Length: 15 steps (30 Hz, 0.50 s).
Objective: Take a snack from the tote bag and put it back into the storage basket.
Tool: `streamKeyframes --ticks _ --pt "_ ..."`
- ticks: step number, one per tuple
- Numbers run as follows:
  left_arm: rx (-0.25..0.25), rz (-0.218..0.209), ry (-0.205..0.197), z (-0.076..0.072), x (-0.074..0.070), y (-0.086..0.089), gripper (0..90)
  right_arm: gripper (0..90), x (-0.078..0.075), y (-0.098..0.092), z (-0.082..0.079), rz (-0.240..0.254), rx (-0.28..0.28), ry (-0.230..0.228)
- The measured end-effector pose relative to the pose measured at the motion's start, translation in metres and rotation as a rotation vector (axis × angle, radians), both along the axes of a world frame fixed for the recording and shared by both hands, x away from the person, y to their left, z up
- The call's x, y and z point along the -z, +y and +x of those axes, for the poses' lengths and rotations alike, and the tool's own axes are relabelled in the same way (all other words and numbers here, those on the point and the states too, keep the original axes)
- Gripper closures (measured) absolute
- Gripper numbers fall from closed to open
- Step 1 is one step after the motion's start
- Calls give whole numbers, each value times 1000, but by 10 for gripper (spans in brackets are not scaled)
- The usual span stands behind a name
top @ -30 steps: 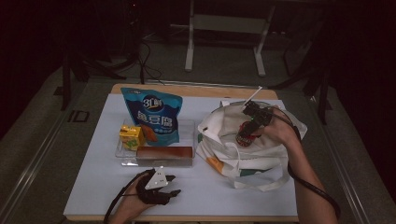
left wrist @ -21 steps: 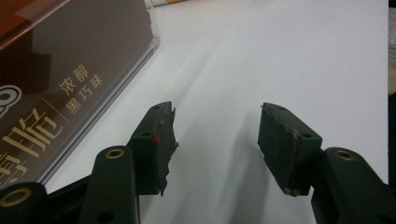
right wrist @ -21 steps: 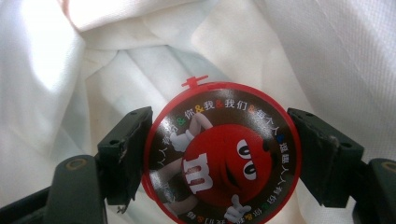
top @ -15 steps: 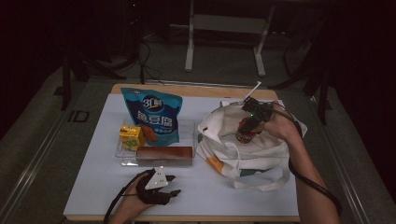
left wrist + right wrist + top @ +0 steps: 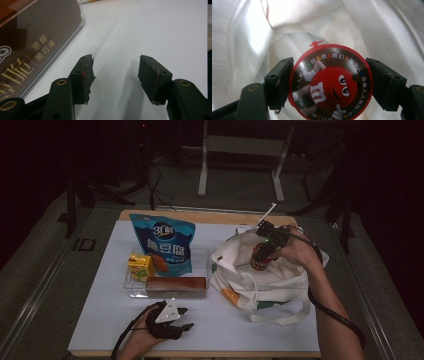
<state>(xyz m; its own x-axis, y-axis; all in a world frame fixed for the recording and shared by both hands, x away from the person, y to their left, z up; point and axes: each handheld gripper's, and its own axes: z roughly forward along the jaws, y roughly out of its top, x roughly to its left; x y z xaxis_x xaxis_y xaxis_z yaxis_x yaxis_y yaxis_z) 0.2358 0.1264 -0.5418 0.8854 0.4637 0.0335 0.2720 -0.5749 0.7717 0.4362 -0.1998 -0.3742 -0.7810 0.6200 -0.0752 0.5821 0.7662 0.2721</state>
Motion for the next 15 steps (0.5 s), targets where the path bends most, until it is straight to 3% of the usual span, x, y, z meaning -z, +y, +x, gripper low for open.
streamKeyframes --ticks 15 --pt "1 2 -2 0 0 0 456 259 -18 16 -6 -8 -63 -18"
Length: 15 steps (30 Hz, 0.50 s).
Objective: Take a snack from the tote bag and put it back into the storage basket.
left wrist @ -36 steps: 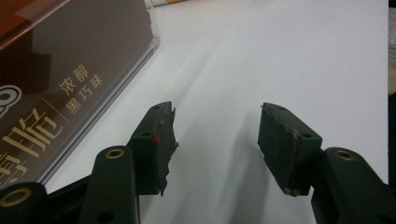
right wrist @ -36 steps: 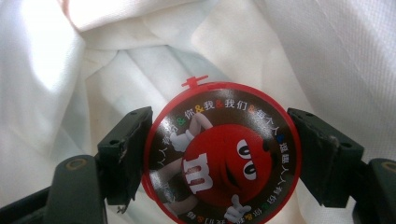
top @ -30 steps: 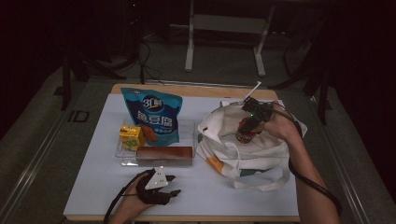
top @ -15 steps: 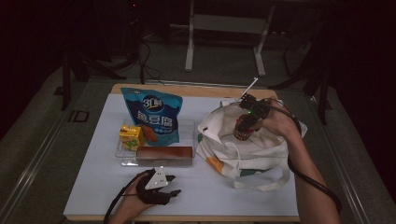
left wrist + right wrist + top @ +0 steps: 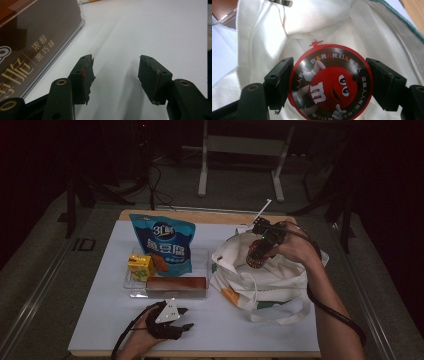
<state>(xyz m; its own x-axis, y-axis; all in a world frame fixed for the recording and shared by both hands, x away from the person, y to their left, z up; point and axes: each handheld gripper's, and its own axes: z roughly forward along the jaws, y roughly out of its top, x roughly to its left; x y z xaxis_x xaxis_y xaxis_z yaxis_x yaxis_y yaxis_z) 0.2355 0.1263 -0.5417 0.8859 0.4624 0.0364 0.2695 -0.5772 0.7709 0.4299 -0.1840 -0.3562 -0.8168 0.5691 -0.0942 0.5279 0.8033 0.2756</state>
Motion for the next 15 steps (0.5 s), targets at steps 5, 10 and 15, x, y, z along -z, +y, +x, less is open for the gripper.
streamKeyframes --ticks 5,10,15 --pt "1 -1 0 0 0 0 456 259 -4 4 -1 1 -14 -5" --pt "3 -2 0 0 0 0 456 259 -9 9 -4 10 -27 -7" --pt "2 -2 -1 0 0 0 456 259 -15 14 -7 11 -51 -21"
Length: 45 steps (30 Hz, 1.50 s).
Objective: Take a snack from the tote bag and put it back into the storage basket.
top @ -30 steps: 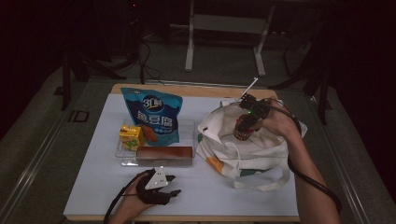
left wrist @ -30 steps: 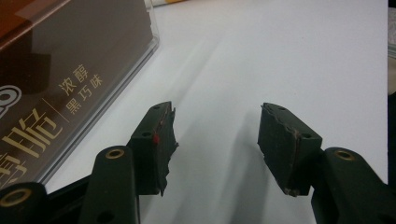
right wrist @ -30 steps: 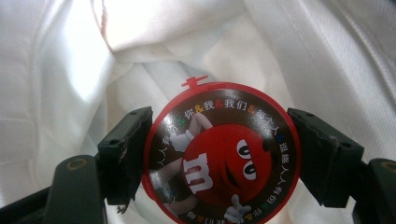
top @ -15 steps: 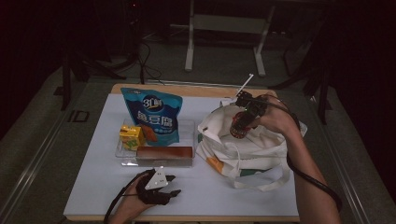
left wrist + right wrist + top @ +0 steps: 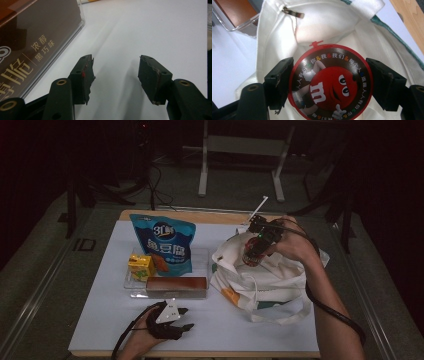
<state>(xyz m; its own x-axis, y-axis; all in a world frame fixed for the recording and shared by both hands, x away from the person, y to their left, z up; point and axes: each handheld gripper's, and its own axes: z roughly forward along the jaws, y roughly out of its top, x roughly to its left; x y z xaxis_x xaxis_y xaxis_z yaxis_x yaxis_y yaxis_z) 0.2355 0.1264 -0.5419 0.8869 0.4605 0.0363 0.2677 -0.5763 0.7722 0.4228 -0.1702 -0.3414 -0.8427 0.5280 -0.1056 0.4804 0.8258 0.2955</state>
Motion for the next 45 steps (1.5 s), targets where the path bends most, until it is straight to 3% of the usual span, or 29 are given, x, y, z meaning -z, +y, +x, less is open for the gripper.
streamKeyframes --ticks 23,45 --pt "0 0 1 0 0 0 456 259 -24 34 -14 30 -99 -29" --pt "1 2 -4 0 0 0 456 259 -30 67 -21 72 -176 -27"
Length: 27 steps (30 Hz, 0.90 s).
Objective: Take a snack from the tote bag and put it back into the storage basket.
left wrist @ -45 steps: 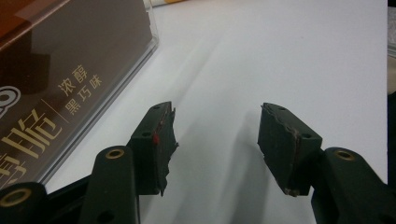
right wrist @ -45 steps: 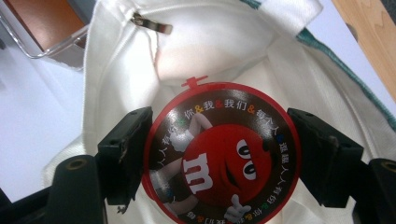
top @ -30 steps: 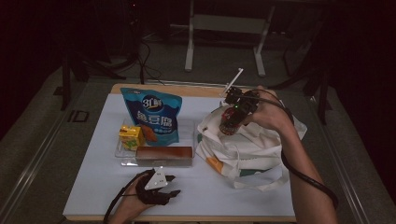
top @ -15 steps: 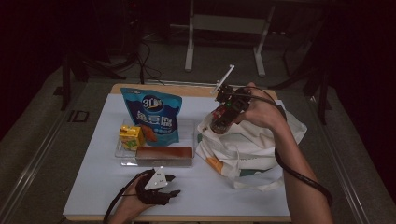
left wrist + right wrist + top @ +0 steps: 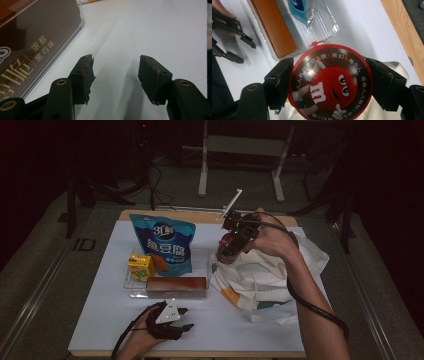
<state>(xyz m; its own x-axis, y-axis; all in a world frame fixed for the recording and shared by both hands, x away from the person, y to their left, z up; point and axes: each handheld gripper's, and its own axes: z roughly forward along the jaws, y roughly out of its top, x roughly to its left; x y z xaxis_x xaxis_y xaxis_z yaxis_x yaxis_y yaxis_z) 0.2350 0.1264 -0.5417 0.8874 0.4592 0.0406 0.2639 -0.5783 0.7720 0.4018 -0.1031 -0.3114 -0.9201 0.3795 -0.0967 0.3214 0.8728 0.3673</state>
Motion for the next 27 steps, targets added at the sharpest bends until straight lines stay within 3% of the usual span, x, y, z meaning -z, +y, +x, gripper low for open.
streamKeyframes --ticks 27 --pt "1 0 1 0 0 0 456 259 5 39 -10 17 -78 7"
